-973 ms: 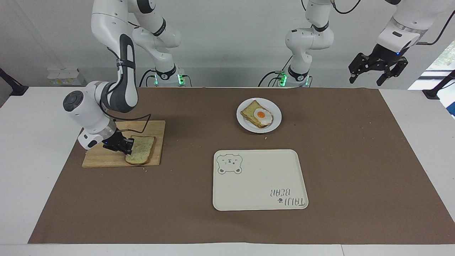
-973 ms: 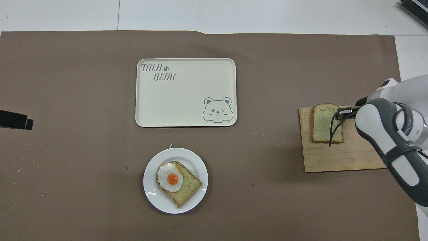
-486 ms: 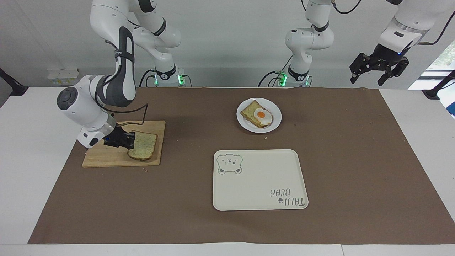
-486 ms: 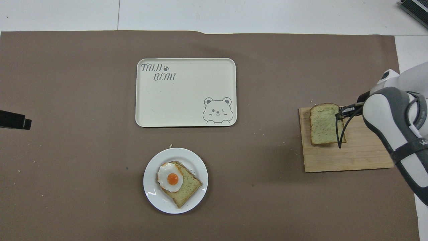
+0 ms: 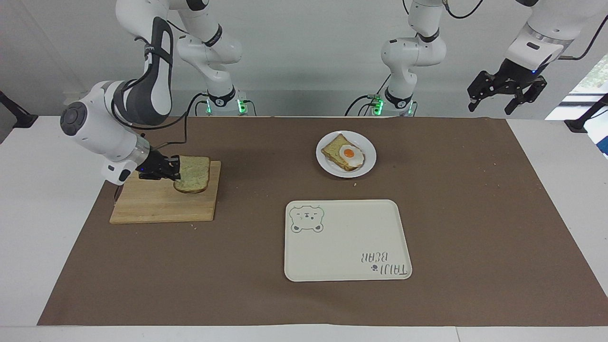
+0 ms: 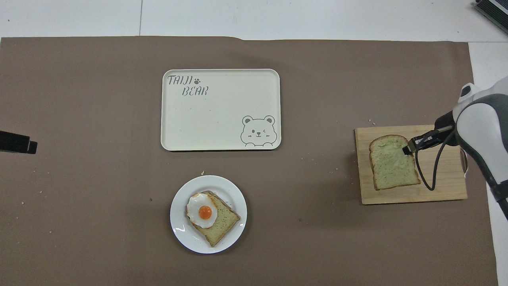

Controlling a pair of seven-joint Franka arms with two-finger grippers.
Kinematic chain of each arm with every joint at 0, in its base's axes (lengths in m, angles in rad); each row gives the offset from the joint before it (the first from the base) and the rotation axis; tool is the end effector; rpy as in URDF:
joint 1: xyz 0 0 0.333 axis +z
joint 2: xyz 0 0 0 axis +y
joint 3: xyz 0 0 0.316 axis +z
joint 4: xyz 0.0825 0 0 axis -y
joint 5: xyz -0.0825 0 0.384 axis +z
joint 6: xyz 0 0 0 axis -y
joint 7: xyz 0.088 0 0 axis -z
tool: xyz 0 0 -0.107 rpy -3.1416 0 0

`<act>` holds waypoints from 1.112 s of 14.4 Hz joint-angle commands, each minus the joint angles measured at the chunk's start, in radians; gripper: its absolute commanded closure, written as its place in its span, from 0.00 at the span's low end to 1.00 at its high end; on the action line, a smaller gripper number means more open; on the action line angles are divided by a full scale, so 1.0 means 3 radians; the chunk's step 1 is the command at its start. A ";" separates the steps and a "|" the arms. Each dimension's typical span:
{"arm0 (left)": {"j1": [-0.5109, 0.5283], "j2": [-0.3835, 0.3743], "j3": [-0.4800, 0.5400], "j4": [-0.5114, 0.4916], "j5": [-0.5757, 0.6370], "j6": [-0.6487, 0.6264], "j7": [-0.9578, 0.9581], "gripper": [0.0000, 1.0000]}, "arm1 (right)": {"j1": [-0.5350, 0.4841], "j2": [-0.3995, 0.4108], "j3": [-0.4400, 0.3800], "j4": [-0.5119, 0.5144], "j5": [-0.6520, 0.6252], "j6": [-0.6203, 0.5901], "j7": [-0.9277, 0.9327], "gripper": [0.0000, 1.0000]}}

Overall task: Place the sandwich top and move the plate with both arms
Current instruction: 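Carry the bread slice with the right gripper over the egg plate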

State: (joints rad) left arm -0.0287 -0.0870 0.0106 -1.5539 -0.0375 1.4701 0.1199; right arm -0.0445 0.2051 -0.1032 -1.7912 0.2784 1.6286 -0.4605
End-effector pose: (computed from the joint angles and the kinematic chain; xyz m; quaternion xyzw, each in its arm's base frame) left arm 0.5163 -0.0134 0.6702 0.9973 -0.0709 0.0026 0.0190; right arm 0.5724 -0.0539 0.4143 -0.9685 -0.1183 0.1348 0.1726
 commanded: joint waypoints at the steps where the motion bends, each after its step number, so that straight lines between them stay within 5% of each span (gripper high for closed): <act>1: 0.0045 -0.0063 -0.0015 -0.0082 -0.0039 0.0009 -0.0006 0.00 | 0.0117 -0.0106 0.0057 -0.0114 0.0181 -0.0161 0.0245 1.00; 8: 0.0045 -0.0063 -0.0015 -0.0082 -0.0039 0.0009 -0.0006 0.00 | 0.0735 -0.0198 0.0063 -0.0252 0.0509 -0.0096 0.1017 1.00; 16: 0.0045 -0.0063 -0.0015 -0.0082 -0.0039 0.0009 -0.0006 0.00 | 0.1569 -0.0234 0.0063 -0.0283 0.0718 0.0517 0.1897 1.00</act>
State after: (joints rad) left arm -0.0287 -0.0870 0.0107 -1.5543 -0.0375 1.4701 0.1199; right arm 0.3999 0.1710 -0.0808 -1.8361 0.4474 1.7349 0.0621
